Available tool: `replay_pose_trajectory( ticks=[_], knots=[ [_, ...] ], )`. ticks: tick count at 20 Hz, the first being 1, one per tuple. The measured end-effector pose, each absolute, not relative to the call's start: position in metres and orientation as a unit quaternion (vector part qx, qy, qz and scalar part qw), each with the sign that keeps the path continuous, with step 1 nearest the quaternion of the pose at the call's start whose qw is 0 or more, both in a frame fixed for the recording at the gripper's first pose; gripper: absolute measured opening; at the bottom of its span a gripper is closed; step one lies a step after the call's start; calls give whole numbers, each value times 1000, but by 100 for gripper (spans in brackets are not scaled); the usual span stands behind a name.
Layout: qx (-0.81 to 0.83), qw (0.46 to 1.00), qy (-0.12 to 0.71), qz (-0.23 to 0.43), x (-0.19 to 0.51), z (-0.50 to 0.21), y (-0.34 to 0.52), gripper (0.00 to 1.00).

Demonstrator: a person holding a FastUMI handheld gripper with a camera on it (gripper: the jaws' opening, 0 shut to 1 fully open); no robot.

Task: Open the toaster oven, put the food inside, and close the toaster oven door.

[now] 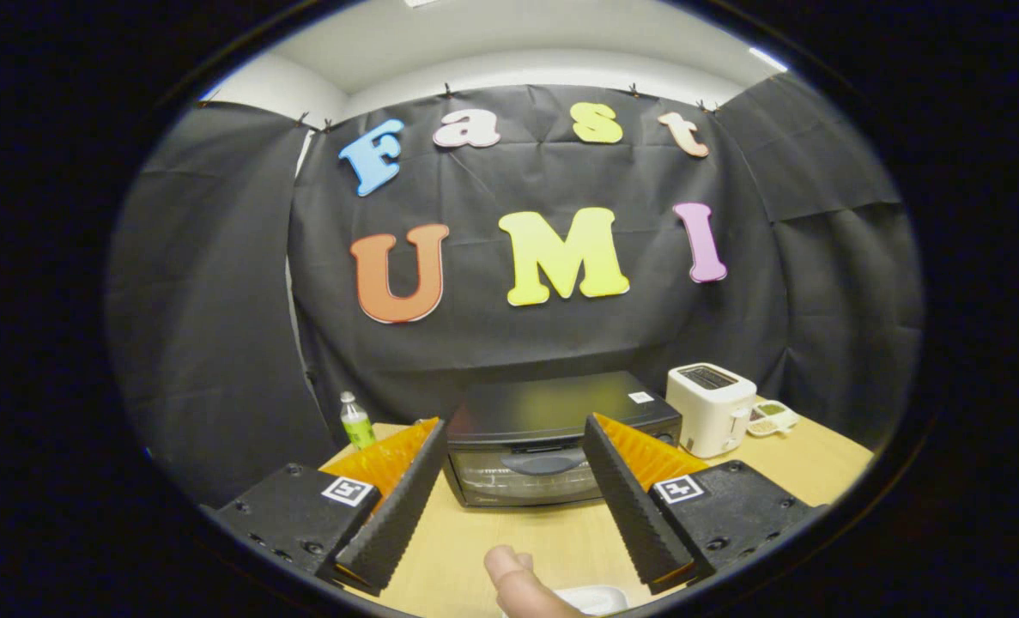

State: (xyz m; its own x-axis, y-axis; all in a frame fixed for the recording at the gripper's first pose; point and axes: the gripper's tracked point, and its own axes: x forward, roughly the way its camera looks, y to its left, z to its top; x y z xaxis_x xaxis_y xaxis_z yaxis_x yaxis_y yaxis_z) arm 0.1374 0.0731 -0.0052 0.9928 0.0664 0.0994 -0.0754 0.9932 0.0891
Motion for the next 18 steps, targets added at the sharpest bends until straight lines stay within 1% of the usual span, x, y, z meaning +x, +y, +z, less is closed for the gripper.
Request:
replay_pose_trajectory(
  ticks=[3,6,9,13,15,18],
  knots=[
    [36,998,-58,1,109,32,60,100],
    [30,995,-90,6,82,64,61,100],
    [-17,997,-73,-6,45,41,48,100],
    [-6,1000,-30,-2,-2,-8,37,100],
    [-32,999,-14,10,-13,-18,36,100],
    [-37,998,-49,-27,-28,-8,9,100]
  ],
)
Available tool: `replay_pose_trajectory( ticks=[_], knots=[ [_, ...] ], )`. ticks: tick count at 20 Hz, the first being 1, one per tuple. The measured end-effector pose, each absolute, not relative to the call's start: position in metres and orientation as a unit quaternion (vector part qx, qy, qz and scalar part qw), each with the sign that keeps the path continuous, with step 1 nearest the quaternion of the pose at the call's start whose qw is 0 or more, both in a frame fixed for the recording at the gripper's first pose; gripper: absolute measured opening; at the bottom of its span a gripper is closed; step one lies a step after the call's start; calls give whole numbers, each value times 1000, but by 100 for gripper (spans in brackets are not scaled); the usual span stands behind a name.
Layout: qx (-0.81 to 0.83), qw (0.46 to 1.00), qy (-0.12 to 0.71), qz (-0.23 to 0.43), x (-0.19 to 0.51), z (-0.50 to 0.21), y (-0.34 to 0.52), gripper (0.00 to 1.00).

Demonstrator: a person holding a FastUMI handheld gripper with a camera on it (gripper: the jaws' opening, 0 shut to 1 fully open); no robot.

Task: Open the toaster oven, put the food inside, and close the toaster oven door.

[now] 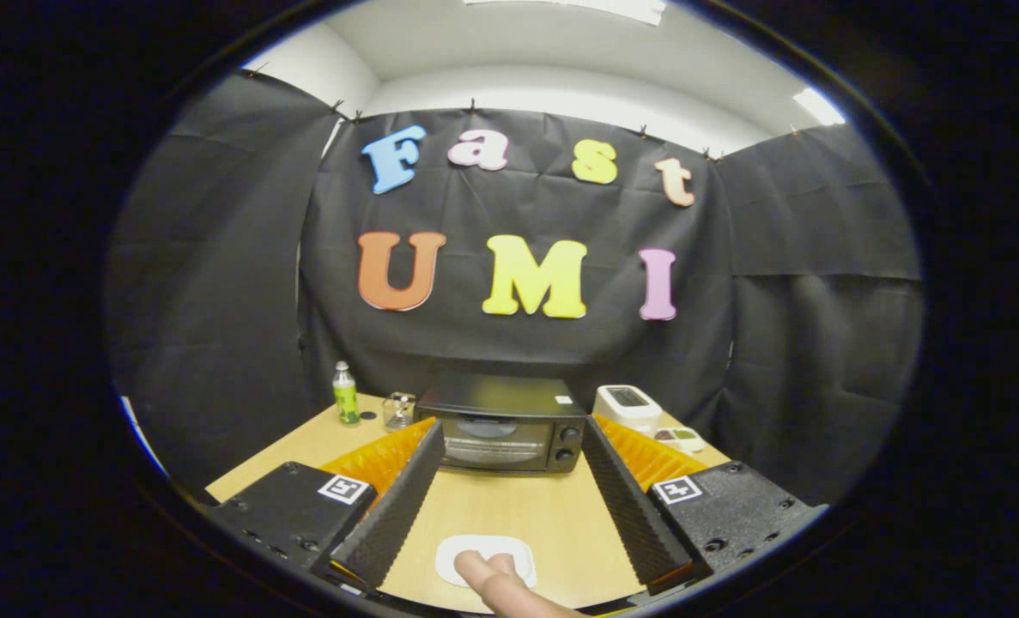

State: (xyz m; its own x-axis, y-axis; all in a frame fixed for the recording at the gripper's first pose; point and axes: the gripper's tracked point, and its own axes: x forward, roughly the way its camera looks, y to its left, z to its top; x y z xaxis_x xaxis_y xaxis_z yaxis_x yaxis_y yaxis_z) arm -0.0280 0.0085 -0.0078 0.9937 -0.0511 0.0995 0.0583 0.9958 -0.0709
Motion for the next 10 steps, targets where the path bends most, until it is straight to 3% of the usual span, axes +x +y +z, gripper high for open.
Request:
replay_pose_trajectory(
  ticks=[10],
  knots=[
    [-1,1000,7,-2,-17,-43,-1,100]
  ],
)
